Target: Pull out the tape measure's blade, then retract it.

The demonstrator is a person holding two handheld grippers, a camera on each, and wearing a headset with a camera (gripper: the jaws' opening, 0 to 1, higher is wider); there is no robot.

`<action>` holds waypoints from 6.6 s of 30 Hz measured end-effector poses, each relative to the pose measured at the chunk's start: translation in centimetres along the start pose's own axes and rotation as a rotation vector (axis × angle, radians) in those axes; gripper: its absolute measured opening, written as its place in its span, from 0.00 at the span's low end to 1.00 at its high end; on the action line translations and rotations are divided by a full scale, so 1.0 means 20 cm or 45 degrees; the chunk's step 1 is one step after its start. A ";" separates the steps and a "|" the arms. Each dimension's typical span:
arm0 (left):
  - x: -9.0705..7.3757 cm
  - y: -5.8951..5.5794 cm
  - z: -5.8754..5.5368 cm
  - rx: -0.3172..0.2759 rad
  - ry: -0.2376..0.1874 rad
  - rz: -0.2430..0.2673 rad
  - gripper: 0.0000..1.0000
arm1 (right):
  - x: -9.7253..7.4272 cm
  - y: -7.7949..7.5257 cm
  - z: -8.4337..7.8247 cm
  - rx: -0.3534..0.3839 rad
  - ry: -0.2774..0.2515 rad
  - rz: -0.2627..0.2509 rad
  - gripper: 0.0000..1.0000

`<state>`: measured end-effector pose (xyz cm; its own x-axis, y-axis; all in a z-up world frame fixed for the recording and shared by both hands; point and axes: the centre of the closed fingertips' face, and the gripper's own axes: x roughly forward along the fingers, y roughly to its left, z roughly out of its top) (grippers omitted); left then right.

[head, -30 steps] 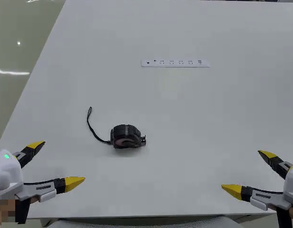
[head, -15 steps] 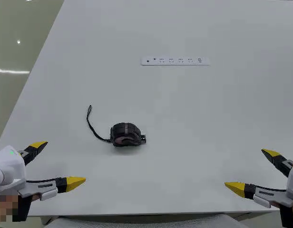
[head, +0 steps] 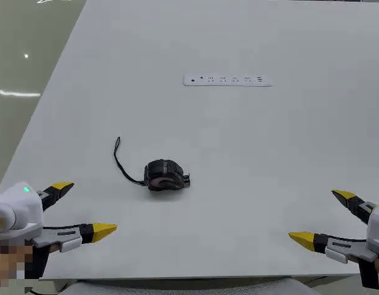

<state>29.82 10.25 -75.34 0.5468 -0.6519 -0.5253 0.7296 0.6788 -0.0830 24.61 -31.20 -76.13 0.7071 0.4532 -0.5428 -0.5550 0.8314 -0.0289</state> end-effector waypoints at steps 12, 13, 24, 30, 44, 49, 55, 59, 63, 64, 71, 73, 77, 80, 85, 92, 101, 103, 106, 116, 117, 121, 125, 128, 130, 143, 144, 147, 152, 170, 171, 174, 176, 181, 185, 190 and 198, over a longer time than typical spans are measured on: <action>0.10 -0.04 0.13 0.043 -0.010 -0.054 0.93 | 0.10 0.02 0.09 -0.060 0.007 0.068 0.90; 0.10 -0.04 0.14 0.047 -0.007 -0.059 0.93 | 0.11 0.03 0.09 -0.060 0.004 0.073 0.90; 0.20 -0.05 0.18 0.144 0.063 -0.135 0.91 | 0.19 0.05 0.14 -0.084 0.016 0.142 0.87; 0.27 -0.04 0.20 0.173 0.093 -0.155 0.91 | 0.26 0.07 0.18 -0.111 0.016 0.191 0.86; 0.41 -0.07 0.27 0.262 0.132 -0.228 0.89 | 0.42 0.10 0.29 -0.159 0.002 0.277 0.82; 0.43 -0.08 0.29 0.266 0.134 -0.252 0.86 | 0.46 0.17 0.33 -0.172 -0.002 0.314 0.81; 0.48 -0.10 0.29 0.275 0.158 -0.294 0.82 | 0.53 0.22 0.37 -0.201 0.001 0.365 0.81; 0.53 -0.11 0.26 0.291 0.199 -0.314 0.80 | 0.58 0.28 0.39 -0.225 0.004 0.415 0.81; 0.55 -0.13 0.24 0.309 0.211 -0.340 0.78 | 0.63 0.30 0.41 -0.244 0.002 0.449 0.79; 0.56 -0.13 0.24 0.310 0.217 -0.342 0.78 | 0.64 0.32 0.42 -0.251 -0.007 0.468 0.76; 0.58 -0.13 0.24 0.339 0.231 -0.353 0.75 | 0.71 0.34 0.45 -0.274 -0.017 0.508 0.72; 0.59 -0.13 0.25 0.350 0.230 -0.360 0.72 | 0.73 0.35 0.46 -0.280 -0.016 0.519 0.70; 0.61 -0.14 0.27 0.385 0.240 -0.375 0.70 | 0.78 0.39 0.46 -0.287 -0.001 0.548 0.67; 0.62 -0.14 0.26 0.442 0.275 -0.372 0.69 | 0.82 0.42 0.46 -0.304 0.014 0.573 0.67; 0.65 -0.15 0.27 0.468 0.284 -0.380 0.67 | 0.86 0.47 0.47 -0.322 0.025 0.608 0.64; 0.66 -0.15 0.27 0.490 0.297 -0.375 0.60 | 0.90 0.53 0.46 -0.355 0.053 0.642 0.60; 0.71 -0.16 0.23 0.532 0.368 -0.414 0.58 | 0.97 0.61 0.42 -0.436 0.110 0.709 0.55; 0.72 -0.16 0.23 0.533 0.385 -0.421 0.58 | 0.98 0.62 0.42 -0.448 0.119 0.715 0.54; 0.74 -0.15 0.21 0.558 0.424 -0.422 0.57 | 1.02 0.62 0.43 -0.460 0.135 0.726 0.52; 0.77 -0.18 0.18 0.657 0.518 -0.479 0.39 | 1.09 0.70 0.41 -0.520 0.199 0.801 0.41; 0.77 -0.18 0.18 0.686 0.527 -0.484 0.38 | 1.09 0.70 0.41 -0.524 0.204 0.803 0.40; 0.78 -0.20 0.18 0.718 0.535 -0.494 0.34 | 1.11 0.72 0.40 -0.562 0.222 0.810 0.33; 0.78 -0.20 0.17 0.760 0.534 -0.510 0.34 | 1.11 0.72 0.36 -0.598 0.255 0.828 0.33; 0.77 -0.22 0.16 0.863 0.538 -0.563 0.33 | 1.11 0.72 0.36 -0.624 0.260 0.833 0.28; 0.76 -0.23 0.15 0.904 0.555 -0.584 0.32 | 1.11 0.73 0.37 -0.621 0.258 0.836 0.23; 0.78 -0.23 0.14 0.880 0.597 -0.565 0.32 | 1.14 0.74 0.34 -0.713 0.283 0.806 0.15; 0.78 -0.23 0.14 0.891 0.601 -0.565 0.32 | 1.14 0.74 0.34 -0.714 0.285 0.807 0.15; 0.78 -0.22 0.14 0.885 0.599 -0.561 0.32 | 1.14 0.73 0.34 -0.686 0.294 0.800 0.15; 0.78 -0.22 0.14 0.885 0.599 -0.560 0.32 | 1.15 0.73 0.35 -0.741 0.293 0.782 0.18; 0.78 -0.22 0.14 0.870 0.601 -0.561 0.32 | 1.14 0.72 0.34 -0.732 0.317 0.791 0.14; 0.78 -0.22 0.14 0.866 0.602 -0.560 0.32 | 1.14 0.72 0.34 -0.732 0.316 0.789 0.14; 0.78 -0.22 0.14 0.860 0.601 -0.556 0.32 | 1.13 0.71 0.34 -0.743 0.316 0.778 0.14; 0.78 -0.21 0.14 0.855 0.597 -0.554 0.32 | 1.13 0.71 0.33 -0.742 0.313 0.775 0.13; 0.78 -0.22 0.14 0.872 0.594 -0.549 0.32 | 1.13 0.71 0.33 -0.737 0.319 0.776 0.13; 0.78 -0.22 0.14 0.881 0.591 -0.552 0.32 | 1.12 0.72 0.33 -0.751 0.332 0.778 0.13; 0.78 -0.22 0.14 0.886 0.585 -0.552 0.32 | 1.12 0.71 0.32 -0.743 0.351 0.770 0.13; 0.78 -0.22 0.14 0.880 0.577 -0.551 0.32 | 1.11 0.70 0.32 -0.737 0.350 0.773 0.13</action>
<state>36.32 -3.91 -80.77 0.0640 -0.5081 -0.8589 0.9945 -0.0390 0.0972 35.33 -7.46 -83.27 0.1294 0.6082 -0.7832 -0.9881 0.1453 -0.0504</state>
